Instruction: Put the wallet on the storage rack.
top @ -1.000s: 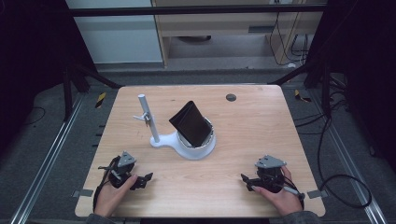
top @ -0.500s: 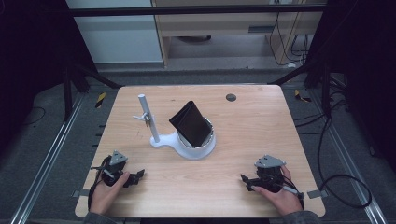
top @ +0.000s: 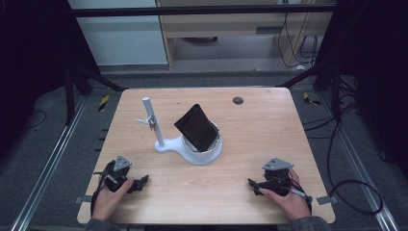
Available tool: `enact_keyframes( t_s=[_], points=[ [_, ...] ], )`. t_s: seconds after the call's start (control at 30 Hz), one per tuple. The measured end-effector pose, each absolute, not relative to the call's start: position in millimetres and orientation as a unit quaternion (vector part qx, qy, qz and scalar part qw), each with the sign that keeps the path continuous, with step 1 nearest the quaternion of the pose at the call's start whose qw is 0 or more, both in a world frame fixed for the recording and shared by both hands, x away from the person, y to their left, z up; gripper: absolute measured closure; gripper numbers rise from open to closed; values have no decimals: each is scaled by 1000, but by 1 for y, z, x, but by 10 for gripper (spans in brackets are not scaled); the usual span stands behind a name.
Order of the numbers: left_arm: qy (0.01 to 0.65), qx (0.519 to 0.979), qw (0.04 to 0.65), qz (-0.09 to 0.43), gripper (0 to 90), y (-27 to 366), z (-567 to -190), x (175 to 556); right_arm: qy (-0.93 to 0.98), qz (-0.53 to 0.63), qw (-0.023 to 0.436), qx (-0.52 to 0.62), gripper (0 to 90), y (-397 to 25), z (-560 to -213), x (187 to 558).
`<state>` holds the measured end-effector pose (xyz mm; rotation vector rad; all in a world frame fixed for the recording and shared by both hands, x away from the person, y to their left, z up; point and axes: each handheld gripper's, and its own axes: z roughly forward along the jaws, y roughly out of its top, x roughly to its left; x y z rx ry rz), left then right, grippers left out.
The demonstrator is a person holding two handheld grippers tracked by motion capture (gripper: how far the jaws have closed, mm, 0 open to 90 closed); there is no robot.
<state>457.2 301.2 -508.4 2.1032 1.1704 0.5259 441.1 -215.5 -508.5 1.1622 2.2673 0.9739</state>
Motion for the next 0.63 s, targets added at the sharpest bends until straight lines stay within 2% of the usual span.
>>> enact_keyframes(
  t_s=[0.63],
  points=[
    [451,805,330,200,0,298,-509,454,811,347,188,433,22,-212,-513,445]
  ],
)
